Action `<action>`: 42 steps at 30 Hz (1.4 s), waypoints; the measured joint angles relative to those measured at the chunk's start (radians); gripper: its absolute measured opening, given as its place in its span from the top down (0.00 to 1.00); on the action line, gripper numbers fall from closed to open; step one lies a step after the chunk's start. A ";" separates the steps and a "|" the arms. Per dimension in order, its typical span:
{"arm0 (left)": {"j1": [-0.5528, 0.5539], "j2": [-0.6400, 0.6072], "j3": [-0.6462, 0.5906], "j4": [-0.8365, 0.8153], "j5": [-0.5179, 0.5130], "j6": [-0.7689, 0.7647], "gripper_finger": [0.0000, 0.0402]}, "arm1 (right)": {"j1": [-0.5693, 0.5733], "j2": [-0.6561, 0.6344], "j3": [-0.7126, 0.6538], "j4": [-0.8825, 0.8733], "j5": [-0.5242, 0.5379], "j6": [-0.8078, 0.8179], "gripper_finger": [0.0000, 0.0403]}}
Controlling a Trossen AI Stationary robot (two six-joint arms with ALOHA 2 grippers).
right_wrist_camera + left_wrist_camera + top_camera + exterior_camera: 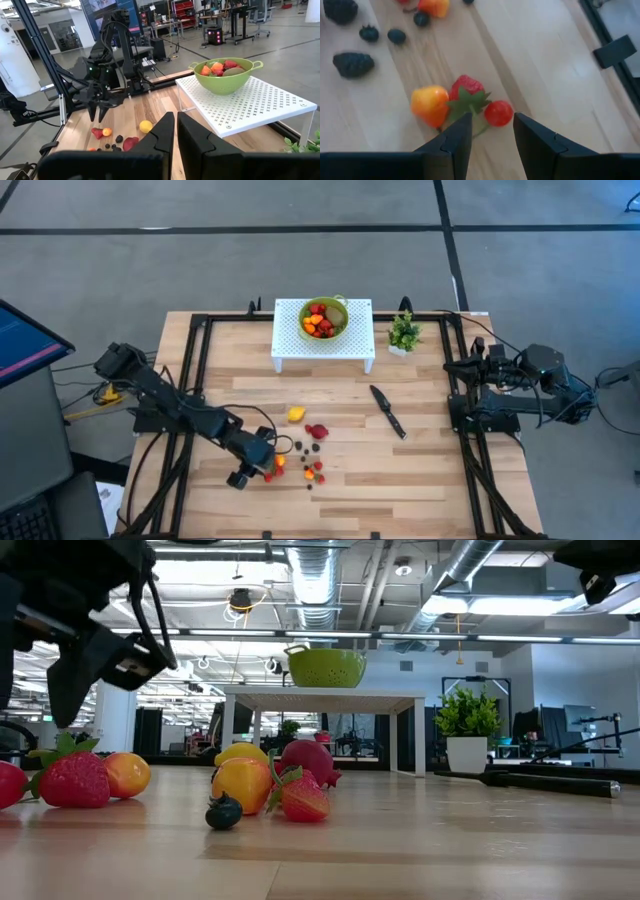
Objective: Pick & Place Fruit
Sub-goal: Put the red strawberry into the green strainer bowl
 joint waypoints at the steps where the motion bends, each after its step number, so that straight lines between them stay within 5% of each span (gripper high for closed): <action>1: 0.002 0.000 -0.011 0.006 0.000 -0.004 0.66 | 0.000 0.000 0.000 0.000 0.000 0.000 0.96; 34: 0.056 0.083 -0.090 0.215 0.082 -0.017 0.69 | 0.000 0.000 0.000 0.000 0.000 0.000 0.96; 42: 0.056 0.083 -0.090 0.215 0.078 -0.016 0.80 | 0.000 0.000 0.000 0.000 0.000 0.000 0.96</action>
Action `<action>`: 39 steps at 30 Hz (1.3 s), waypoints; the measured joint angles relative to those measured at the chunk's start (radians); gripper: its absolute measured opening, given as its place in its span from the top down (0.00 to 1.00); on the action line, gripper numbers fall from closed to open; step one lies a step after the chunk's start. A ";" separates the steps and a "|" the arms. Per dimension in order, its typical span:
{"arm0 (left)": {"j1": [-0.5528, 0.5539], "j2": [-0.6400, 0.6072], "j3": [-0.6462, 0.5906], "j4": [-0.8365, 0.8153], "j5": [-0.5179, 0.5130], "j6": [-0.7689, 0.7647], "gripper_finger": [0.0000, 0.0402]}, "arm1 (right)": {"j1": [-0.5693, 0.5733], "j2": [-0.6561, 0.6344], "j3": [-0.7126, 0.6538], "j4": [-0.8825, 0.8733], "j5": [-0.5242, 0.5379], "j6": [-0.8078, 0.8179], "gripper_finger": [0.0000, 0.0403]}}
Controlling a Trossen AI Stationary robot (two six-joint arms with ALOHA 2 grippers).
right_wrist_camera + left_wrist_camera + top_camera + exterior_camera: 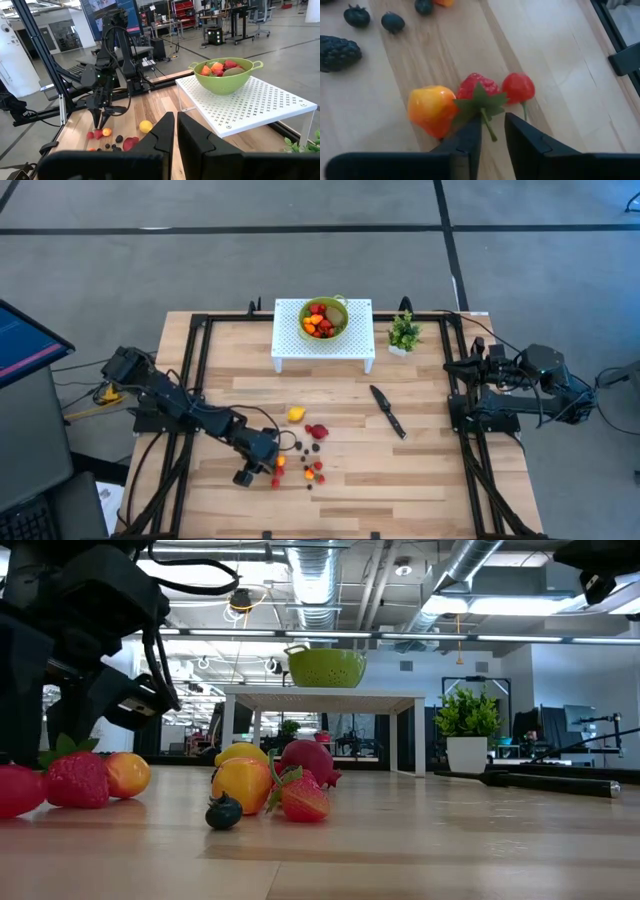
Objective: Pick & Place Fruit
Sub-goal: Put the red strawberry into the green strainer bowl
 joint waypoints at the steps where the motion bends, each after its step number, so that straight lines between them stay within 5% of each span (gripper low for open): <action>1: 0.000 0.000 0.000 0.000 0.000 0.000 0.82 | 0.000 0.000 0.000 0.000 0.000 0.000 0.96; 9: 0.000 0.000 0.000 0.007 0.000 0.002 0.99 | 0.000 0.000 0.000 0.000 0.000 0.000 0.96; 26: 0.029 0.000 0.000 0.052 -0.003 0.048 0.99 | 0.000 0.000 0.000 0.000 0.000 0.000 0.96; 39: 0.139 0.000 0.001 0.268 -0.003 0.078 0.99 | 0.000 0.000 0.000 0.000 0.000 0.000 0.96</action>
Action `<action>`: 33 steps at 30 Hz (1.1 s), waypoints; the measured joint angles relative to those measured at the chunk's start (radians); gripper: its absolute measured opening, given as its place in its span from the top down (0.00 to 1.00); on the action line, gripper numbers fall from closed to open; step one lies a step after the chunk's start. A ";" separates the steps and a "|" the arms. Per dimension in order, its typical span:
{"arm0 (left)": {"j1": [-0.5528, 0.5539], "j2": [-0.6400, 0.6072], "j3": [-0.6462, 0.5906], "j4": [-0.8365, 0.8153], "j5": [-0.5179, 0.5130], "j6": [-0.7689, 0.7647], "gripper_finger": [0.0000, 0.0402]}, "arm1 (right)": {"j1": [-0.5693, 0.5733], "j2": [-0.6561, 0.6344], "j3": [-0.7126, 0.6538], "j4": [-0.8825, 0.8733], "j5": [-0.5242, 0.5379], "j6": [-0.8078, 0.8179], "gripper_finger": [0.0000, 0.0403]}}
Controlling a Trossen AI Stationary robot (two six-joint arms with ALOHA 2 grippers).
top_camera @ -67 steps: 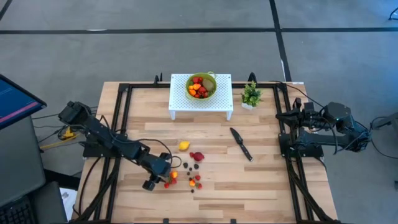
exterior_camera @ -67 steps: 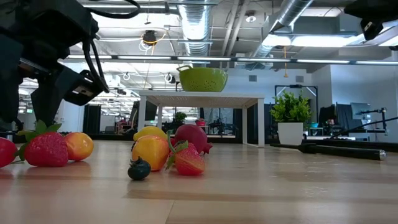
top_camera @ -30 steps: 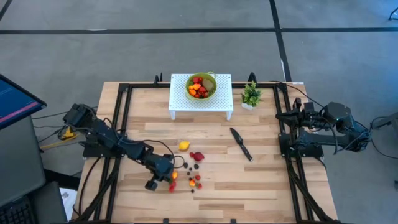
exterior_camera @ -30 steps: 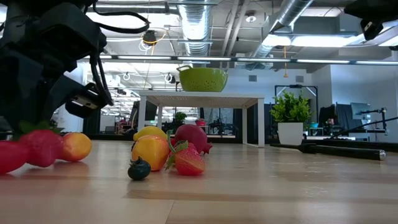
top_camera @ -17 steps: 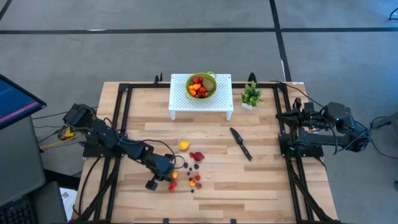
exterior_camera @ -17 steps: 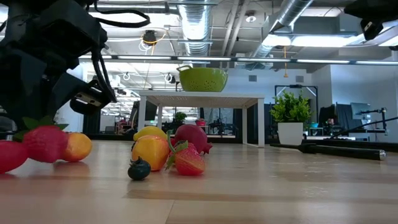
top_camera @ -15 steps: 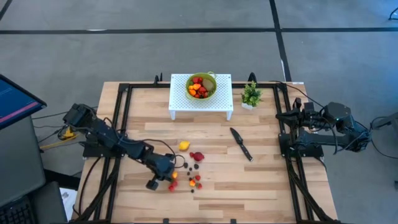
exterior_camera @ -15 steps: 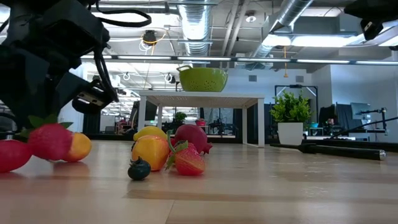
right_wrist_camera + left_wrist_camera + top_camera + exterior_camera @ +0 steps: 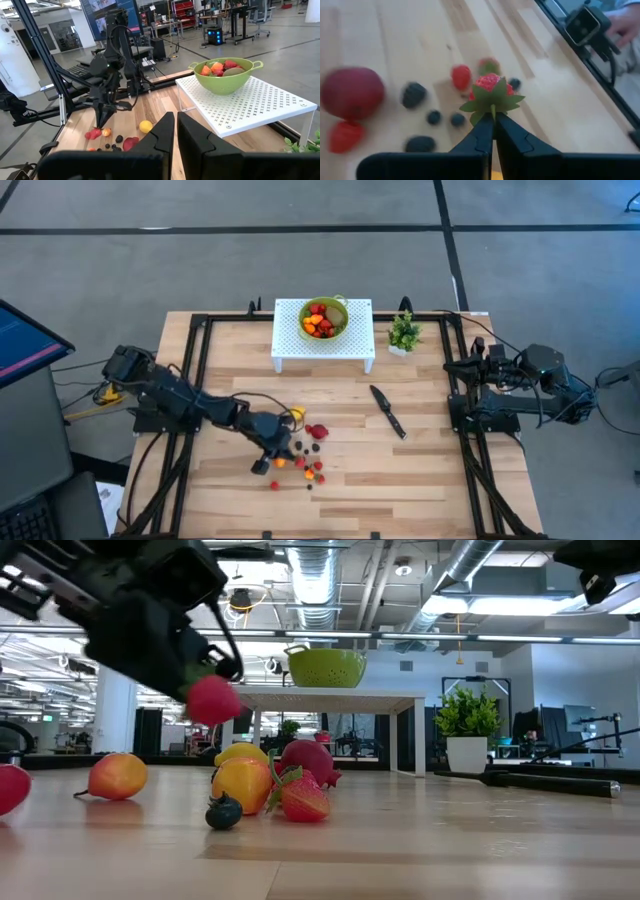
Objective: Pick & Place Fruit
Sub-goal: Put the red strawberry into the green strainer bowl
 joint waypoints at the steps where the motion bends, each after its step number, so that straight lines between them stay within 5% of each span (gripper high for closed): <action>1: 0.012 -0.004 0.000 0.005 0.000 0.016 0.99 | 0.000 0.000 0.000 0.000 0.000 0.000 0.96; 13: 0.238 -0.187 0.004 0.060 0.000 0.156 0.99 | 0.000 0.000 0.000 0.000 0.000 0.000 0.96; 23: 0.417 -0.348 0.004 0.376 -0.037 0.151 0.99 | 0.000 0.000 0.000 0.000 0.000 0.000 0.96; 33: 0.552 -0.308 0.121 0.361 -0.126 0.151 0.99 | 0.000 0.000 0.000 0.000 0.000 0.000 0.96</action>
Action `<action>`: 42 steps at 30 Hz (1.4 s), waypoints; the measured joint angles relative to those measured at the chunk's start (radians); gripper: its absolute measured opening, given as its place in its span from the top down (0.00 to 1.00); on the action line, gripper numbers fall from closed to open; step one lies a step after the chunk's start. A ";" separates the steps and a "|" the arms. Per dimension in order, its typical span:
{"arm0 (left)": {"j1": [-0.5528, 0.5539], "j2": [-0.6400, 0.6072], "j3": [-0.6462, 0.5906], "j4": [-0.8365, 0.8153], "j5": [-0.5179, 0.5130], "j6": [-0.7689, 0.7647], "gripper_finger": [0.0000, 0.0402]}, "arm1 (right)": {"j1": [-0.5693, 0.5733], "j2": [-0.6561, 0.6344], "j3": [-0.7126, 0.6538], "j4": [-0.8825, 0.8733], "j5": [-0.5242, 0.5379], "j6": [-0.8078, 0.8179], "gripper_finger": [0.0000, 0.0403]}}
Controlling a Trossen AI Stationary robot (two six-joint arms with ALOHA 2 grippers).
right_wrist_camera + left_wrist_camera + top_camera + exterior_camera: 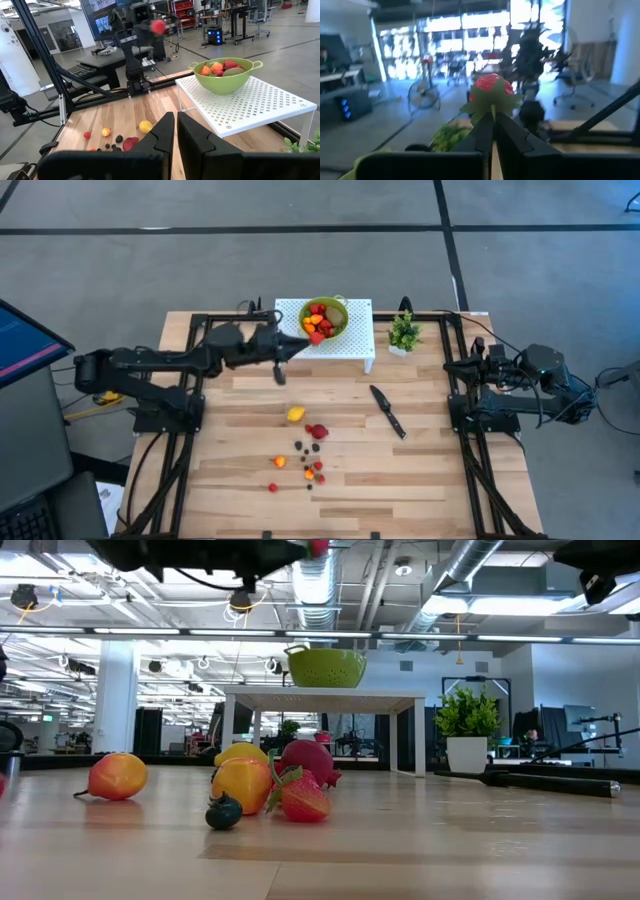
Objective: Pick & Place Fruit
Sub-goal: Put the red strawberry into the green strainer bowl
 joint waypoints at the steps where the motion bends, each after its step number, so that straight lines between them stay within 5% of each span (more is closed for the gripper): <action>1: 0.018 0.018 0.025 -0.033 0.000 0.001 0.99 | 0.000 0.000 0.000 0.000 0.000 0.000 0.96; 14: 0.223 0.191 0.128 -0.110 -0.005 -0.051 0.99 | 0.000 0.000 0.000 0.000 0.000 0.000 0.96; 42: 0.272 0.278 0.127 -0.153 -0.003 -0.051 0.99 | 0.000 0.000 0.000 0.000 0.000 0.000 0.96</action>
